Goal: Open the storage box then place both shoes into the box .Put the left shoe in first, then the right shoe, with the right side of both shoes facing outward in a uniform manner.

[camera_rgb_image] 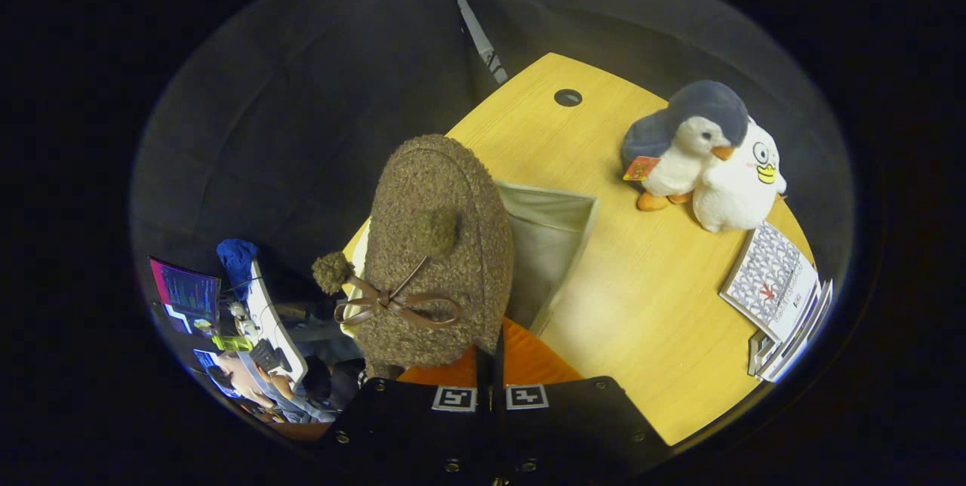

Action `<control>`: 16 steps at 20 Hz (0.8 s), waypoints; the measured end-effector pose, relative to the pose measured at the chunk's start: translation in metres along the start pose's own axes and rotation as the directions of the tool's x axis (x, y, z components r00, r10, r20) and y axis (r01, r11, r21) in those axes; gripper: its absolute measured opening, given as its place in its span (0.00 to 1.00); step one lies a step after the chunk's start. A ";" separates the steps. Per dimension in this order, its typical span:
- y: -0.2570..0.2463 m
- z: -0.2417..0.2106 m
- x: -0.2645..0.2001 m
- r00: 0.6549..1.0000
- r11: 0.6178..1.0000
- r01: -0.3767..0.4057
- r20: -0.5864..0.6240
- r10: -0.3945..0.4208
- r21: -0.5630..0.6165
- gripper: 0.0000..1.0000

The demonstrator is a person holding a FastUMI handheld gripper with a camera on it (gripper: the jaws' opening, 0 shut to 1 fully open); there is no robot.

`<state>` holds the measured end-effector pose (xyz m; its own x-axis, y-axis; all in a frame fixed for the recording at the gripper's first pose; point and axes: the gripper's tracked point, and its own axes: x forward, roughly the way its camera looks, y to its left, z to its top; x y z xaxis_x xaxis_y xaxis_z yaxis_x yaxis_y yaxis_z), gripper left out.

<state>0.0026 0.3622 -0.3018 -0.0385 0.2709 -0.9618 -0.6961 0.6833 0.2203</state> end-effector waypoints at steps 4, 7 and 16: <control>0.002 0.004 0.047 0.996 0.997 0.053 -0.066 -0.056 -0.049 0.00; 0.004 0.001 0.074 0.990 0.995 0.071 -0.120 -0.079 -0.067 0.01; 0.005 0.004 0.102 0.984 0.994 0.088 -0.152 -0.096 -0.061 0.01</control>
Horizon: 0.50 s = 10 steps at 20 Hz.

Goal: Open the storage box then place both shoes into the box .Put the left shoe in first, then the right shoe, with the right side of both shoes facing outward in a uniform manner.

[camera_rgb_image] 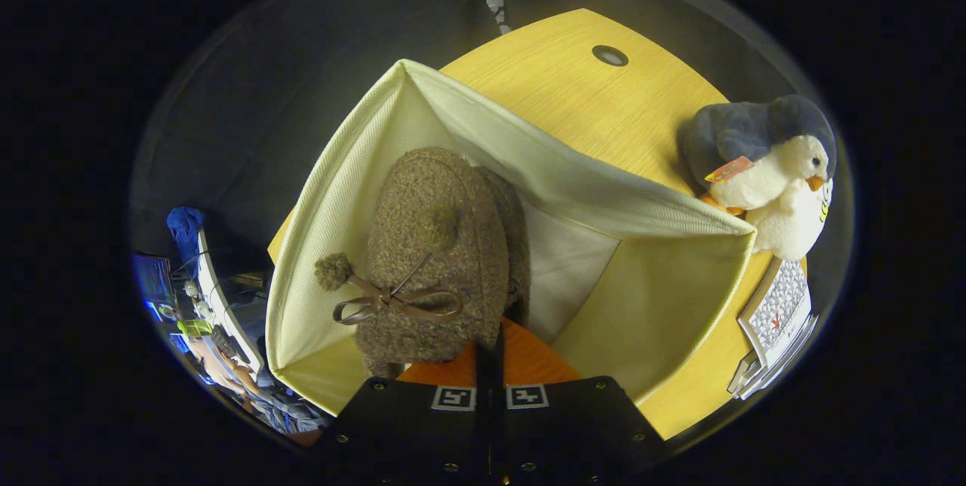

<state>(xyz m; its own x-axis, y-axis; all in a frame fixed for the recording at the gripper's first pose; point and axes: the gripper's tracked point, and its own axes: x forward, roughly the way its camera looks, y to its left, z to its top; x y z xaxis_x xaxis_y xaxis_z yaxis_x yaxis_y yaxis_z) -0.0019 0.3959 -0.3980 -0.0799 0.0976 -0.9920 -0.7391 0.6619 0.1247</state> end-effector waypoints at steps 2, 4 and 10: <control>0.005 0.002 -0.011 0.999 0.999 -0.036 0.036 0.035 0.025 0.12; 0.007 0.001 -0.026 0.995 0.997 -0.062 0.080 0.059 0.039 0.42; 0.012 0.004 -0.076 0.966 0.989 -0.128 0.236 0.106 0.077 0.95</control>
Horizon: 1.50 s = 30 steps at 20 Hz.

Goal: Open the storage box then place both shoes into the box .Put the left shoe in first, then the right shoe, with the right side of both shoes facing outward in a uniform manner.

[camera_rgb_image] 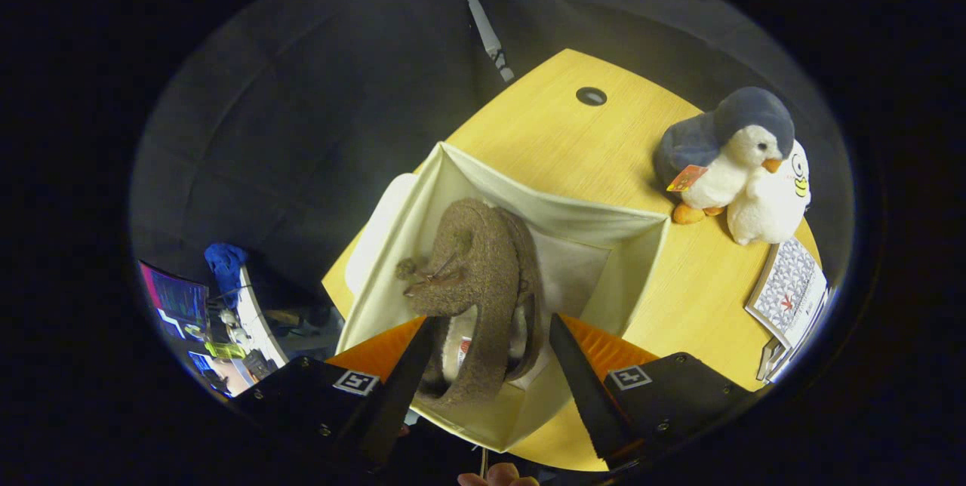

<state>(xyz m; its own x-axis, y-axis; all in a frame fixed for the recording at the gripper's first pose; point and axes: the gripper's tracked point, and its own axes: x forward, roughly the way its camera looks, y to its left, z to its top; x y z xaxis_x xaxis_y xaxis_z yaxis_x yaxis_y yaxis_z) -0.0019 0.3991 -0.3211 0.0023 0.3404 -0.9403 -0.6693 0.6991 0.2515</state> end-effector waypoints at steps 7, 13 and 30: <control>-0.027 0.018 -0.076 0.962 0.998 0.047 0.266 -0.059 0.052 0.95; -0.074 0.022 -0.155 0.844 0.978 0.165 0.495 -0.208 0.129 0.95; -0.177 -0.058 -0.392 0.186 0.794 0.320 0.787 -0.588 0.517 0.96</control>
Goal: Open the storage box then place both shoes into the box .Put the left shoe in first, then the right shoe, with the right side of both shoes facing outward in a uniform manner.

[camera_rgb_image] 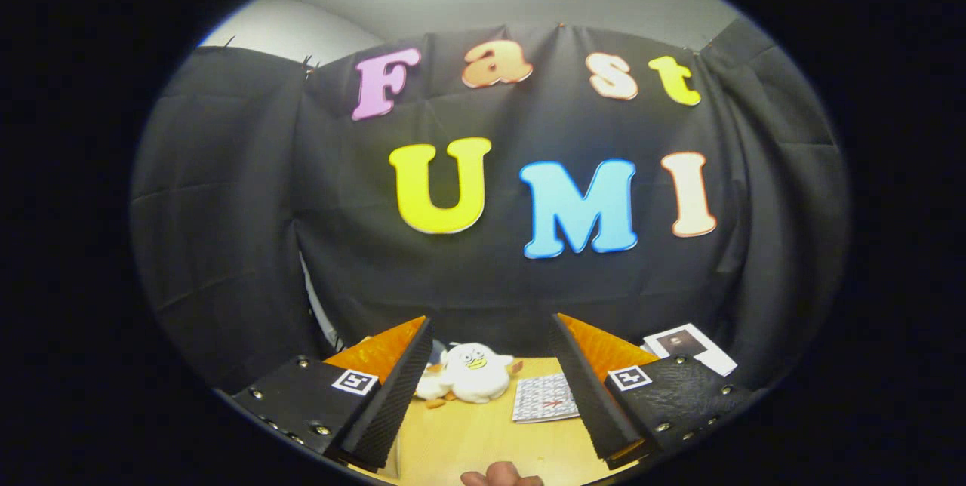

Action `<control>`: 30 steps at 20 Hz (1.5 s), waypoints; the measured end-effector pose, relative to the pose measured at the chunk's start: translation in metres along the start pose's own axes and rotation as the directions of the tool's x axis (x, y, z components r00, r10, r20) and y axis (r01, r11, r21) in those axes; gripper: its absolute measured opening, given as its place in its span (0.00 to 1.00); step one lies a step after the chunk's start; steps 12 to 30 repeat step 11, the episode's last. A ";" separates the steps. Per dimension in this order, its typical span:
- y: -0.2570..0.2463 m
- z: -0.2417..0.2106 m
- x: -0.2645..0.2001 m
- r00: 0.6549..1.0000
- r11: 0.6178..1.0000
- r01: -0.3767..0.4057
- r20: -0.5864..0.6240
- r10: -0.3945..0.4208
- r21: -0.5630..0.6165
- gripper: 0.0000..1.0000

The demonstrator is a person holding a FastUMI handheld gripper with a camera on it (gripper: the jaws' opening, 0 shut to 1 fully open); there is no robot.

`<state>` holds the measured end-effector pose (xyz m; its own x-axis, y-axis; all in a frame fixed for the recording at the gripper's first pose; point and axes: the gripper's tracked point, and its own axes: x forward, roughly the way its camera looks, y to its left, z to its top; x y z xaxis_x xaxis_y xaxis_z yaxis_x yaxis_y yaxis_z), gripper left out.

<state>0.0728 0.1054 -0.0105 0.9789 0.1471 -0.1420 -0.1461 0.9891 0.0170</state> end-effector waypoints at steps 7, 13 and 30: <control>-0.026 0.017 -0.033 0.995 0.998 0.061 0.082 -0.060 -0.013 0.96; -0.027 0.017 -0.036 0.994 0.997 0.068 0.087 -0.065 -0.022 0.96; -0.027 0.017 -0.036 0.994 0.997 0.068 0.087 -0.065 -0.022 0.96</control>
